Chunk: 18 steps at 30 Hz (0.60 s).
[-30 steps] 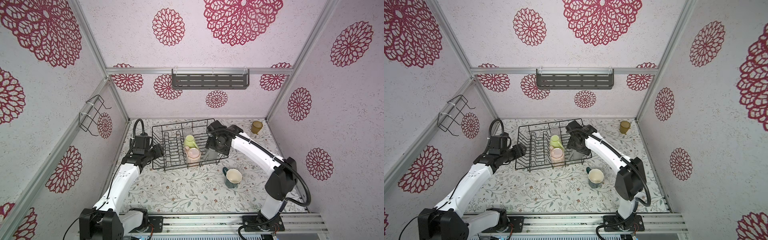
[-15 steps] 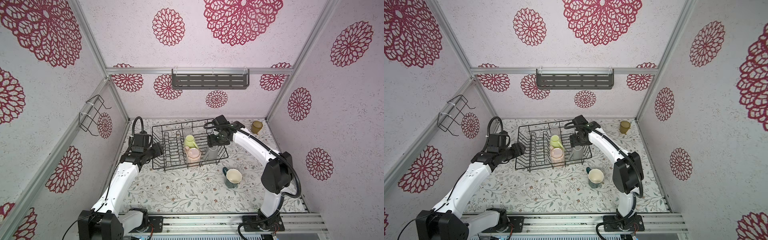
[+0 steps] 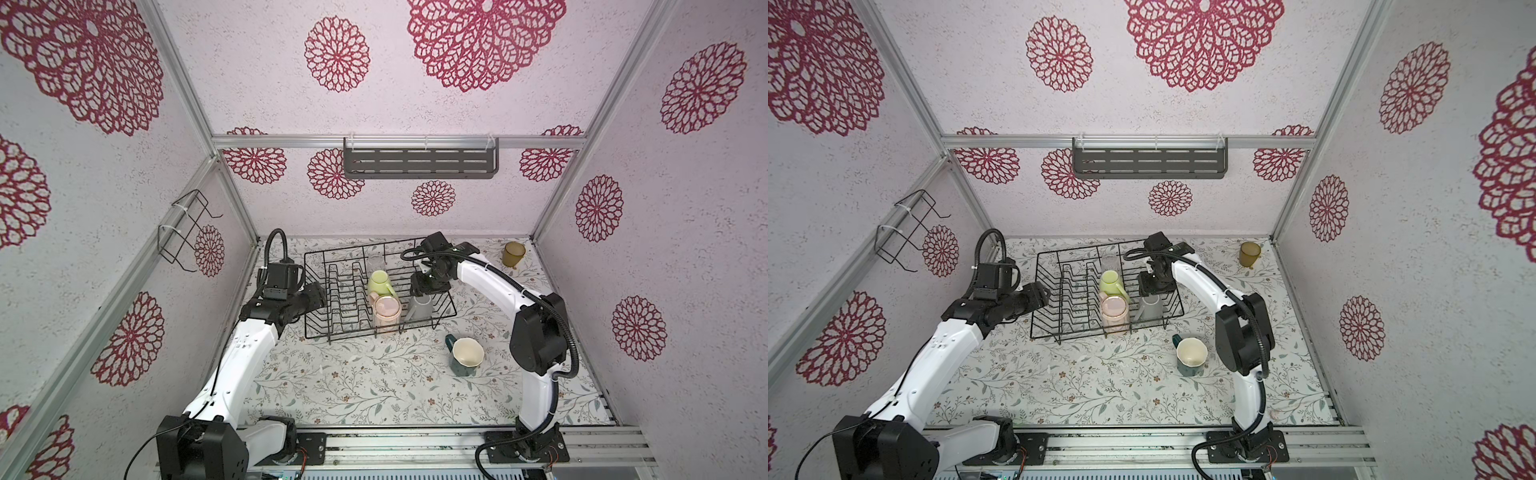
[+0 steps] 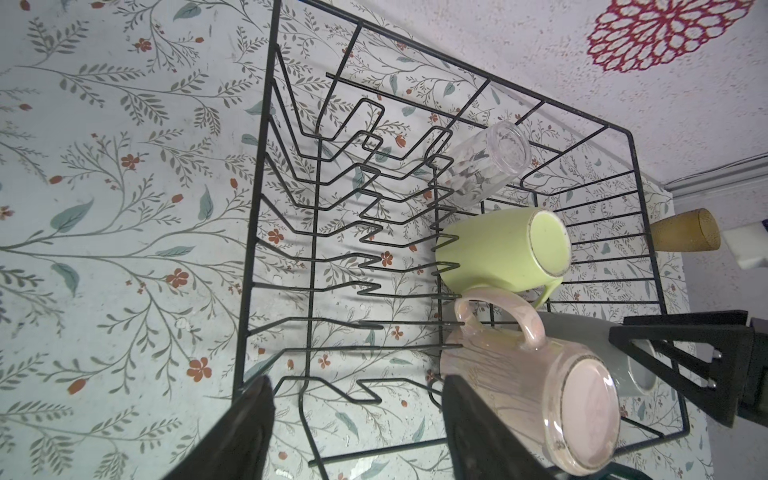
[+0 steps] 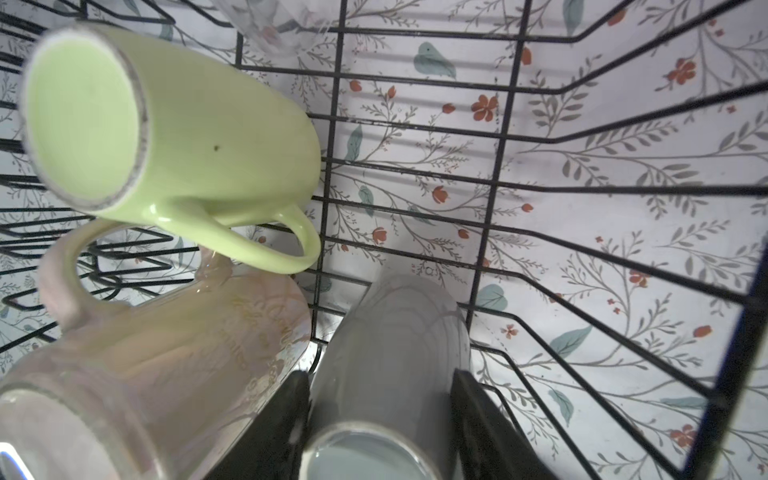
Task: Load the cups into the dish rack
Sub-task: 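Open the right gripper and raise it out of the rack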
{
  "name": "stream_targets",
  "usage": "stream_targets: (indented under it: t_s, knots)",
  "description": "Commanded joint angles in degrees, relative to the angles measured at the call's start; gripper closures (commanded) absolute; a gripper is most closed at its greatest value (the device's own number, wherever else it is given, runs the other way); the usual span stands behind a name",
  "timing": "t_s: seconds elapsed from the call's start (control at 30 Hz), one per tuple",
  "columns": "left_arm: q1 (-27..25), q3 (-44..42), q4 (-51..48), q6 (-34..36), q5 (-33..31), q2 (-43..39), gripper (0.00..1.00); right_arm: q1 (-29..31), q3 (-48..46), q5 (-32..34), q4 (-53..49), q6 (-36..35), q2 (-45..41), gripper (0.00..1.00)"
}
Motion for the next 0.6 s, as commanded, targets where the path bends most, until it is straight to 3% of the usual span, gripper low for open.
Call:
stream_targets:
  t_s: [0.0, 0.2, 0.57]
  knots:
    - [0.3, 1.2, -0.3, 1.3, 0.1, 0.6, 0.32, 1.0, -1.6, 1.0, -2.4, 0.4, -3.3, 0.44]
    - [0.4, 1.7, -0.5, 1.7, 0.3, 0.9, 0.32, 1.5, -5.6, 3.6, -1.0, 1.0, -5.7, 0.41]
    - [0.4, 2.1, -3.2, 2.2, 0.3, 0.1, 0.32, 1.5, -3.3, 10.0, 1.3, 3.3, -10.3, 0.33]
